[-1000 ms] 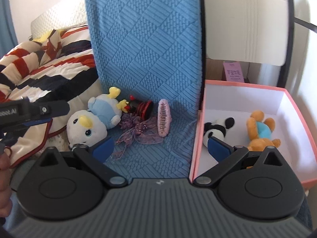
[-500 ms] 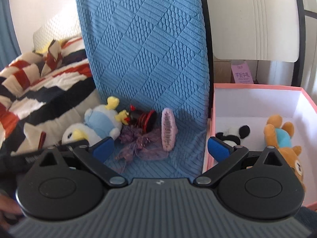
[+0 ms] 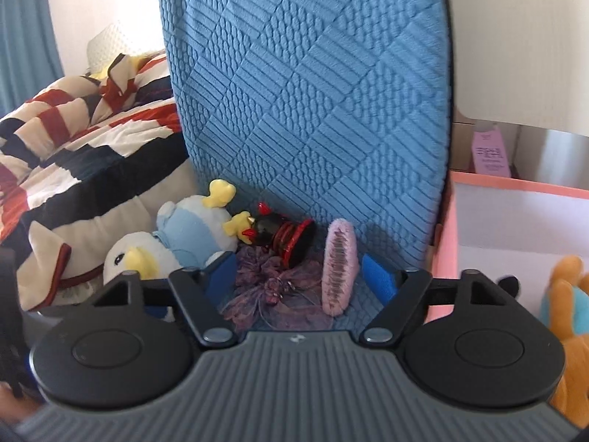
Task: Organize objects
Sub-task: 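Move left tool to the purple lace scrunchie while right tool moves to the pink comb, then close left tool on the scrunchie while right tool closes on the pink comb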
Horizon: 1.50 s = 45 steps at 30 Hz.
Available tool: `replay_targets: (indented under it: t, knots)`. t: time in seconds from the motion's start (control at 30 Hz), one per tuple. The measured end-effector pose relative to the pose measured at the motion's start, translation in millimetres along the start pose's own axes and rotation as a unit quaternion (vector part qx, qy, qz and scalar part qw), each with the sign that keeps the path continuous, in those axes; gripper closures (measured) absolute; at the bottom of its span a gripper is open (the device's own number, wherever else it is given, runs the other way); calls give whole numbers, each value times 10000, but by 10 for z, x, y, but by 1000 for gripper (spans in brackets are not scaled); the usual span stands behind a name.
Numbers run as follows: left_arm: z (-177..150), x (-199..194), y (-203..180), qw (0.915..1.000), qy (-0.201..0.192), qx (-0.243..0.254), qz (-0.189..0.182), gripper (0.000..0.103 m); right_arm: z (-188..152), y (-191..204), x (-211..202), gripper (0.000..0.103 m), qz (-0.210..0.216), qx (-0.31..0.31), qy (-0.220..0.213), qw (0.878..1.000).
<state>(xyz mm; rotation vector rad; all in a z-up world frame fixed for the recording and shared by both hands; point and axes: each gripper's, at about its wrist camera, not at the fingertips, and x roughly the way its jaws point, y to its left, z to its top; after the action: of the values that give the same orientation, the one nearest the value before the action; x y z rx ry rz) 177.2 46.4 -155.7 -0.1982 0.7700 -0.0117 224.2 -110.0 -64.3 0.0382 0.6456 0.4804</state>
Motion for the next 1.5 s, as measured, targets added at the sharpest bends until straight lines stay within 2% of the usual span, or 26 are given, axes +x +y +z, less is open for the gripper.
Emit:
replay_targets:
  t: [0.1,0.23,0.37,0.6,0.73,0.93,1.03,1.17,1.23,1.4,1.47,1.5]
  knots:
    - [1,169,-18,9996,189,64,181,22,84,-6,180,35,73,-164,56,9998]
    - [7,372,-27,9981,364,251,428,22,134,-33,456,36,28,-348,229,9991]
    - [19,520,-83,9974,437,445,353,22,150,-105,735,36,-21,-318,397,9987]
    - [74,820,-177,9957,530,686,327,22,133,-321,1139,37,-387,8,1067,9935]
    - [178,976,-215,9950,506,825,251,22,99,-416,1288,37,-370,232,1379,9895]
    - [274,1260,-206,9940,593,818,413,22,64,-493,1491,38,-311,423,1894,9805]
    - [295,1356,-207,9930,648,854,497,22,50,-571,1568,38,-270,660,2047,9762]
    - [377,1426,-199,9931,640,818,537,23,17,-583,1625,41,-336,590,2151,9742]
    - [439,1462,-174,9937,661,738,530,25,10,-581,1635,44,-386,537,2147,9744]
    - [544,1499,-133,9946,633,640,512,41,-25,-596,1649,48,-318,548,2092,9758]
    - [575,1494,-117,9949,631,611,488,53,-36,-595,1642,55,-246,589,2090,9758]
    - [594,1488,-106,9953,627,564,476,62,-38,-594,1628,63,-192,640,2085,9757]
